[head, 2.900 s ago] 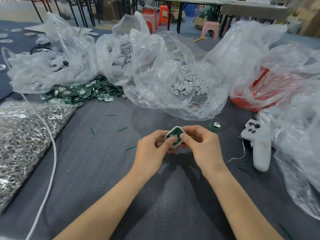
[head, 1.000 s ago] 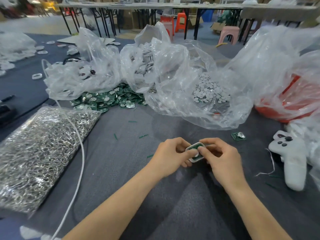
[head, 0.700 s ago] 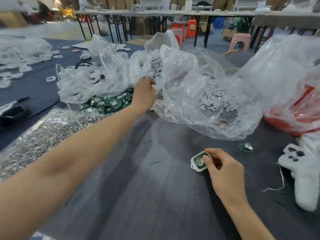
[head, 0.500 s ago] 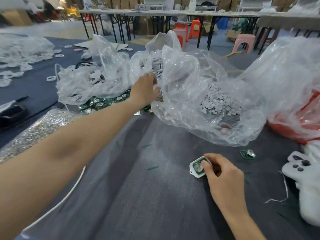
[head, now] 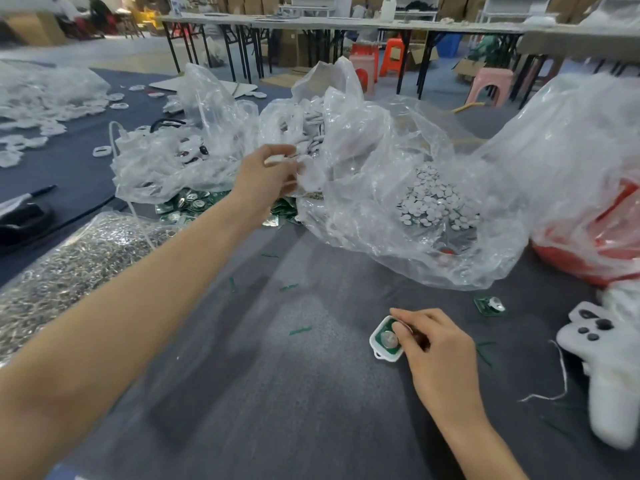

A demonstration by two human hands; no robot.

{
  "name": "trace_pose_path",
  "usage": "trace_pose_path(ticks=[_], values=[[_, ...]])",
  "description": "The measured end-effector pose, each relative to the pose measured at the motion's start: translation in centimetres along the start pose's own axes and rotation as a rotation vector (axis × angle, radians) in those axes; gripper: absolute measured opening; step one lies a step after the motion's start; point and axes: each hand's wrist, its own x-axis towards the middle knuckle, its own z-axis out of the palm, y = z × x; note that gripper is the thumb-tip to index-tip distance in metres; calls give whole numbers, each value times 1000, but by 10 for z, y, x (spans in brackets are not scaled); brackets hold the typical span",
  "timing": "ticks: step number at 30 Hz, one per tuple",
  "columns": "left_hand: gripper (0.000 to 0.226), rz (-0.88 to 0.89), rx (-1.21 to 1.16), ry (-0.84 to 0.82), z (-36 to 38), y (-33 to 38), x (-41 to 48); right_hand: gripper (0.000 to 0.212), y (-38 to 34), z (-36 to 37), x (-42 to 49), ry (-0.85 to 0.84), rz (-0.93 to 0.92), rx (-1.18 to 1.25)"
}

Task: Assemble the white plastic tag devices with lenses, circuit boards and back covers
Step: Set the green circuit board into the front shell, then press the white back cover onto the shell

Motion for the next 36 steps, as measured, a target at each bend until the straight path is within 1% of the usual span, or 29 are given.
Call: trace_pose_path(ticks=[1, 2, 3, 5, 7, 9, 10, 12, 14, 17, 20, 22, 25, 26, 28, 30, 31, 33, 36], values=[[18, -70, -158, -60, -2, 3, -19, 24, -1, 0, -1, -16, -17, -16], [17, -102, -239, -108, -2, 4, -39, 23, -1, 0, -2, -21, -32, -24], [18, -110, -263, -144, -1, 2, -58, 22, -2, 0, -3, -13, -42, -22], [20, -109, -251, -197, 7, -3, -96, 17, -6, -2, -4, 45, -40, 42], [19, -122, -250, -265, 20, -11, -127, 13, -12, -6, -5, 101, -3, 210], [13, -159, -266, -334, 34, -19, -148, 12, -19, -9, -6, 84, 77, 411], [11, -181, -295, -360, 40, -22, -155, 13, -21, -10, -7, 69, 98, 468], [9, -205, -341, -396, 47, -26, -162, 11, -22, -14, -10, 51, 92, 491], [11, -214, -319, -410, 48, -27, -162, 12, -21, -18, -9, 37, 89, 511], [15, -210, -219, -463, 42, -28, -159, 18, -20, -20, -7, 12, 62, 541], [18, -161, -38, -509, 35, -33, -156, 21, -24, -16, -9, -28, 31, 555], [19, -150, 7, -490, 33, -38, -154, 21, -27, -13, -12, -53, 18, 552], [18, -140, 66, -407, 24, -45, -142, 20, -27, -12, -13, -33, 31, 555], [18, -108, 154, -376, 19, -47, -134, 19, -26, -12, -12, -18, 42, 559], [15, -9, 444, -325, 2, -52, -111, 19, -23, -13, -10, 8, 55, 553], [16, 41, 750, -326, -16, -51, -86, 19, -20, -13, -9, 24, 54, 521], [20, 43, 858, -349, -23, -49, -74, 20, -19, -12, -9, 31, 57, 501], [31, 65, 975, -358, -28, -41, -50, 23, -14, -9, -9, 53, 69, 437], [30, 209, 937, -222, -17, -18, -4, 27, -8, -2, -6, 89, 59, 282]])
